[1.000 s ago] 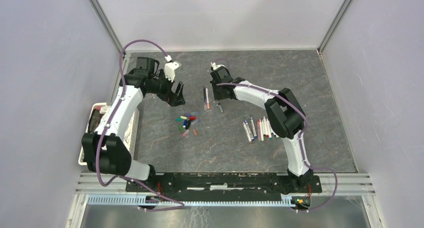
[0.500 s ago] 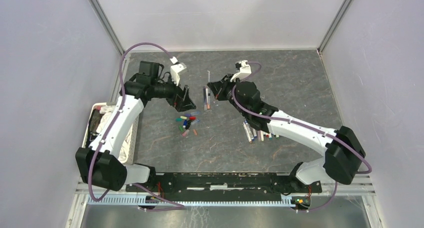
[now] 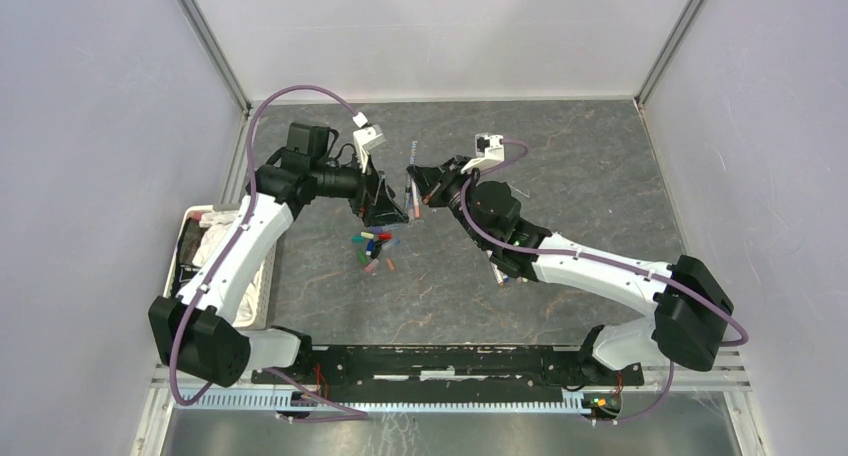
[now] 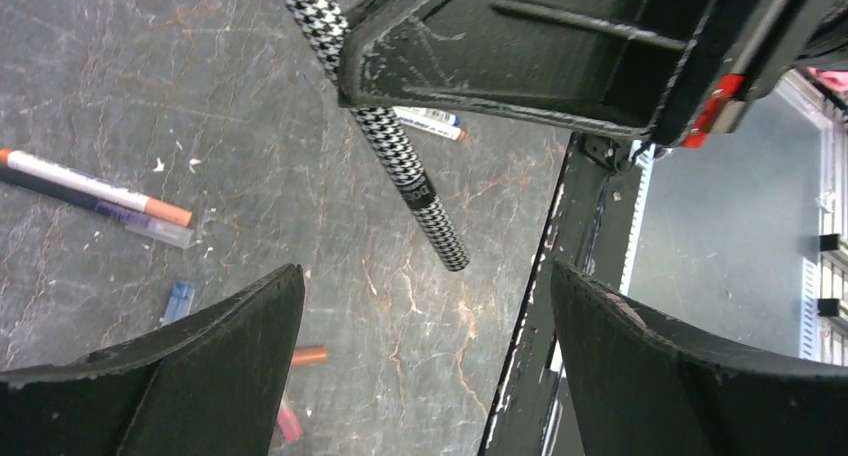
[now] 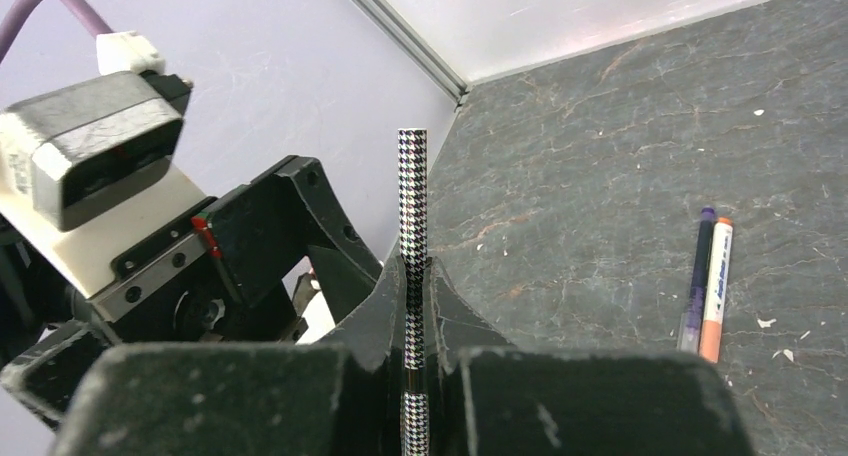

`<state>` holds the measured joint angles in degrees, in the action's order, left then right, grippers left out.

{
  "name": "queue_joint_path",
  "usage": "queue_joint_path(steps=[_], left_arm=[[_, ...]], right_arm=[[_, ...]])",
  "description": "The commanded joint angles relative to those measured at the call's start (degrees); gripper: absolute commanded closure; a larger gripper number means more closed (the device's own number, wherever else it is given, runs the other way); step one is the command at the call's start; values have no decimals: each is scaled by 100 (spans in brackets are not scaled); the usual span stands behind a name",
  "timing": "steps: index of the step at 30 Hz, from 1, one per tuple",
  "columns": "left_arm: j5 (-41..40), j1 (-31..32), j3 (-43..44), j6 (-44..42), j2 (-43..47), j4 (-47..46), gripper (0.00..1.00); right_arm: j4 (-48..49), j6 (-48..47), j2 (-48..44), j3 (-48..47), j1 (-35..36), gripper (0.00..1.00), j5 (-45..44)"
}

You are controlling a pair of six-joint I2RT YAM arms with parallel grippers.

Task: Open the pen caps
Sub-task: Pick up the pen from the center of the board.

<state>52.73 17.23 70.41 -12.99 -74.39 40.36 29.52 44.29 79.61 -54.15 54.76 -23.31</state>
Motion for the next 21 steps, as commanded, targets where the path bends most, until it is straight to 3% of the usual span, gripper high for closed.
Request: queue_joint_path(steps=[1,9,21], left_arm=[[474,20,-83,597,203,-641,4],[405,87,-321,1011,84,-1339,30],[549,113,-388,919,-162,-1544,46]], right_arm=[[371,91,-122,-21,27,100,-316],[497,108,-72,-12,19,100,-289],[672,344,41,41,26,100,-147]])
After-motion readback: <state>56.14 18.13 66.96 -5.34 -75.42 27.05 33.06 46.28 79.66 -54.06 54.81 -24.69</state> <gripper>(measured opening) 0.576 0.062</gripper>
